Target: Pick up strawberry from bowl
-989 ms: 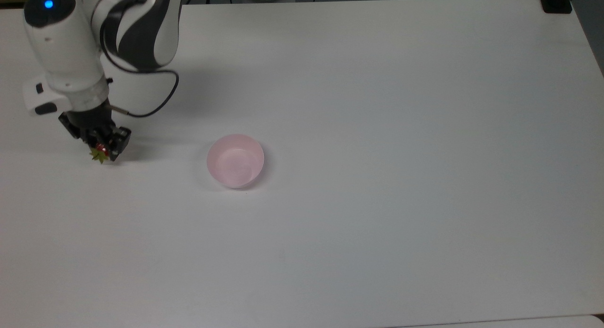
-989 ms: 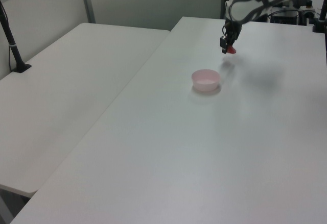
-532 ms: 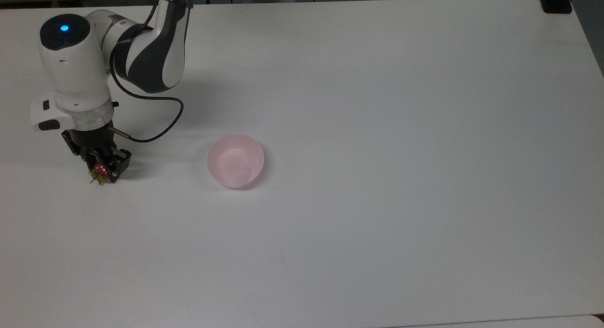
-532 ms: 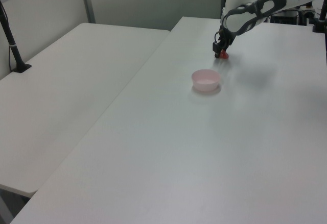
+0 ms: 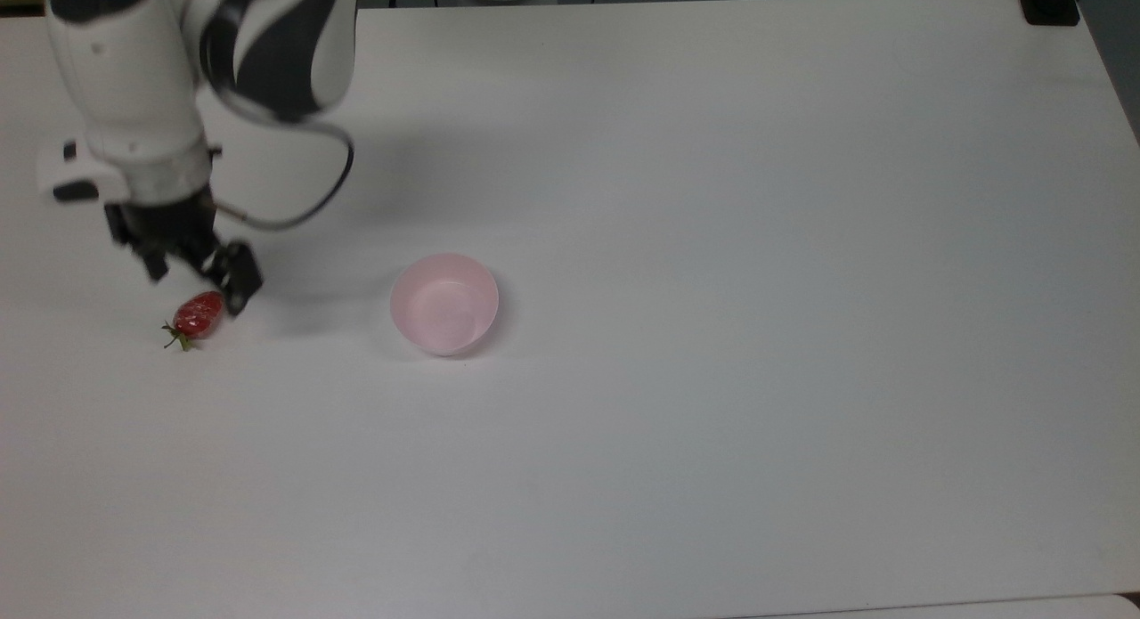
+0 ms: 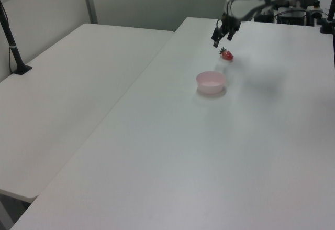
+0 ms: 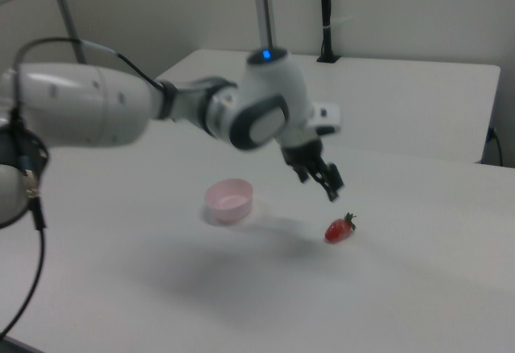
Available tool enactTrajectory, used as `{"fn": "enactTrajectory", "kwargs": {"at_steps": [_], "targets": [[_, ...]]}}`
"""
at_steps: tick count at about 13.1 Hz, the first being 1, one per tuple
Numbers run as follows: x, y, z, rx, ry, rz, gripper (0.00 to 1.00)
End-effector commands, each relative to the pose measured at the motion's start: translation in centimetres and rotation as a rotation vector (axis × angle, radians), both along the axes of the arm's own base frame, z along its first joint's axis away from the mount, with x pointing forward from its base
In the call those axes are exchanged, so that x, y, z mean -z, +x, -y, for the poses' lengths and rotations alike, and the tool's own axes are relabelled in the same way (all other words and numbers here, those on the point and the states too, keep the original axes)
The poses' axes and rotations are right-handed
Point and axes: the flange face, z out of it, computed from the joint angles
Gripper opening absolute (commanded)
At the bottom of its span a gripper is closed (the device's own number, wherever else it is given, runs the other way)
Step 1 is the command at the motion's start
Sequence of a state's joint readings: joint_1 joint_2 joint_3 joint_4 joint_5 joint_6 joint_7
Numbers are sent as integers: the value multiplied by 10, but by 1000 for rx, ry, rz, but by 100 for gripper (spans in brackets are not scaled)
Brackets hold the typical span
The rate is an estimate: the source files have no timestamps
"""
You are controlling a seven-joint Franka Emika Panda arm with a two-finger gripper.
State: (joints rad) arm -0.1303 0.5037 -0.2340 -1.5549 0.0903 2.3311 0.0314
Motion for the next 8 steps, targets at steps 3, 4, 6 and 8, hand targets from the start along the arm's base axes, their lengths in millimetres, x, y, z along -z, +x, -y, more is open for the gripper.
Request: {"fn": "enactTrajectory", "kwargs": {"at_steps": [3, 4, 6, 8], "targets": [[-148, -84, -124, -159, 83, -277, 100], [-157, -92, -140, -186, 90, -292, 100], [-172, -102, -174, -241, 85, -293, 100], [-180, -112, -216, -300, 77, -325, 100]]}}
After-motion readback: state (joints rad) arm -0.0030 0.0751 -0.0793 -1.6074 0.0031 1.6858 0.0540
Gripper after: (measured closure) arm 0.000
